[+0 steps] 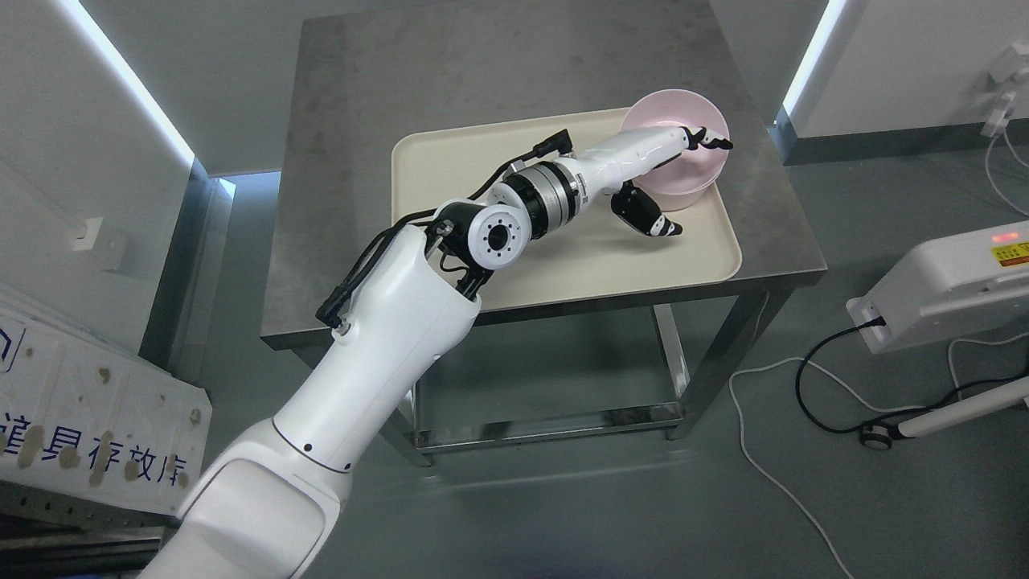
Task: Stack pink IKEA bowls on left shelf middle
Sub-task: 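Grasp the rim of the stacked pink bowls with the left hand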
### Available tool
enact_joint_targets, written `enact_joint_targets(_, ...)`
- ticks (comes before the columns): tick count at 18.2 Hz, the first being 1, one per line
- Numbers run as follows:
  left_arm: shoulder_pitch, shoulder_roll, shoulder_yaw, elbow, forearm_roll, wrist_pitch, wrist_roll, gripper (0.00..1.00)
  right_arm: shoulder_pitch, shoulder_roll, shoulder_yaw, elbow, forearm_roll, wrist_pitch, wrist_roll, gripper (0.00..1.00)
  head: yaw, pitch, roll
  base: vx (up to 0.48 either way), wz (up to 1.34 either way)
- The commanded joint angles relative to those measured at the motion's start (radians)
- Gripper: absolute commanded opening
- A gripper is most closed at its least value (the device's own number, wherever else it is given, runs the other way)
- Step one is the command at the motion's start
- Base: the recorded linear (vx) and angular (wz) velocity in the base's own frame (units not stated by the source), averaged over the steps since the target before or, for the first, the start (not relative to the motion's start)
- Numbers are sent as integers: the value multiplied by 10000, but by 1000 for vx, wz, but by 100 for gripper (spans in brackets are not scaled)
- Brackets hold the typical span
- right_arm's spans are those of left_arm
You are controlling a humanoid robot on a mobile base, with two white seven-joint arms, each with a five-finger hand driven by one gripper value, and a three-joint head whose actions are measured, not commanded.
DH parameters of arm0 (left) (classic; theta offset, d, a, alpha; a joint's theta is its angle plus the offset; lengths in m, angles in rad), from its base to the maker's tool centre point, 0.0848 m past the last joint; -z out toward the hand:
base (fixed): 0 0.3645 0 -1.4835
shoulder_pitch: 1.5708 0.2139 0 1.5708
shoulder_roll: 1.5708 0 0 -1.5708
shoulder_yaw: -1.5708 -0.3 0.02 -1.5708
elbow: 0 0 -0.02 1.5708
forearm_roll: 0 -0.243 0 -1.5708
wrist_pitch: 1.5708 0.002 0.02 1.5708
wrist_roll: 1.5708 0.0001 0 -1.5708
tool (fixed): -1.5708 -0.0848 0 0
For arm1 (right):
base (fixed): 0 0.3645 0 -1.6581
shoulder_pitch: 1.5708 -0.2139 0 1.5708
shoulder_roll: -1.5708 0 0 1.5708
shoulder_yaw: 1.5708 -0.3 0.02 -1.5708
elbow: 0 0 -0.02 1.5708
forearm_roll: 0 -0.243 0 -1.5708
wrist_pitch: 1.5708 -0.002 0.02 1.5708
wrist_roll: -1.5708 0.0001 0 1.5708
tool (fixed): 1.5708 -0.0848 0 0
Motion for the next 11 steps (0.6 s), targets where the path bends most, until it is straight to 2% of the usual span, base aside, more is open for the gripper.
enact_joint_targets(1,148,173,-39,-205,-1116,34,-2,72,0,-174,0,0,0,-2,-4,100,0,0,0,0,0)
enact_joint_targets(8,148,173,53,762,-1761,-180,75,67,0,-174,0,0,0,-2,-4,100,0,0,0,3,0)
enact_joint_targets(11,148,173,99,977,-1868,-441,75,62,0,-174,0,0,0,-2,-4,100,0,0,0,0,0)
